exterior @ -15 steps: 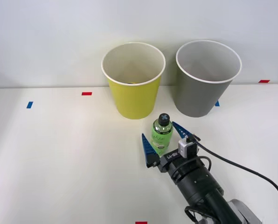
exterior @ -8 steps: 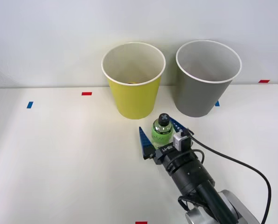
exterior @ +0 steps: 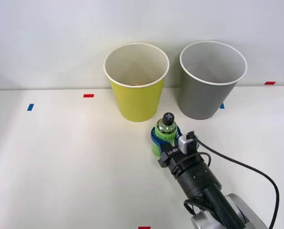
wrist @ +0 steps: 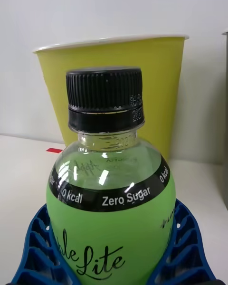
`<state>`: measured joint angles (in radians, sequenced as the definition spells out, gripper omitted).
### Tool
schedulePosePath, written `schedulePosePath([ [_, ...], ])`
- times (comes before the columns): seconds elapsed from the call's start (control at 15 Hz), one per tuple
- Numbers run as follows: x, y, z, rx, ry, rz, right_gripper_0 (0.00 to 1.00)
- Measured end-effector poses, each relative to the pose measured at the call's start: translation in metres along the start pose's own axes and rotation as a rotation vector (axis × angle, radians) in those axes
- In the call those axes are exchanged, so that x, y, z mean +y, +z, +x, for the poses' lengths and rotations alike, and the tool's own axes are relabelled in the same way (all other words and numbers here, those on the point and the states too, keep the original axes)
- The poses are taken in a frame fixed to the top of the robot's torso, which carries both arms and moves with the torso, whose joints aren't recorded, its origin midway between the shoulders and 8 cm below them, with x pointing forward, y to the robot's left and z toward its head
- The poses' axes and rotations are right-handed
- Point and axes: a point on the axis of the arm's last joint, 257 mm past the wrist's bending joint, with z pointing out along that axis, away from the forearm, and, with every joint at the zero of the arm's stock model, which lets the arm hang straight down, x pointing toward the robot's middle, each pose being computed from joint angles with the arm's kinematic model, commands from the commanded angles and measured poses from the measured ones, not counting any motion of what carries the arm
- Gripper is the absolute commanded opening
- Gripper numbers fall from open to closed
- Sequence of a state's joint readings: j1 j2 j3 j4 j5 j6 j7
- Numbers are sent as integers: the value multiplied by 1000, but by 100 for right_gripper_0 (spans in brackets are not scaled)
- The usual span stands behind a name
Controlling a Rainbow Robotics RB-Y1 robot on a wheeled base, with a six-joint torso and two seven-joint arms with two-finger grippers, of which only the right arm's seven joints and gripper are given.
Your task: Put cans in the gray bin, plastic bottles in the light green bin
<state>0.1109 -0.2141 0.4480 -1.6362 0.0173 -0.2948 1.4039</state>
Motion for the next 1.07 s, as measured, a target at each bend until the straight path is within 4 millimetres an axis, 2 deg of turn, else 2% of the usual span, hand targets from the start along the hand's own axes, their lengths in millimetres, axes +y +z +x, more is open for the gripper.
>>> schedulePosePath([
  [0.13, -1, -6, -7, -29, 5, -3, 0],
  [0.53, -1, -24, -72, -46, -10, -35, 0],
  [0.87, 18, -23, -149, -114, 149, -97, 0],
  [1.07, 30, -7, -202, -218, 219, -156, 0],
])
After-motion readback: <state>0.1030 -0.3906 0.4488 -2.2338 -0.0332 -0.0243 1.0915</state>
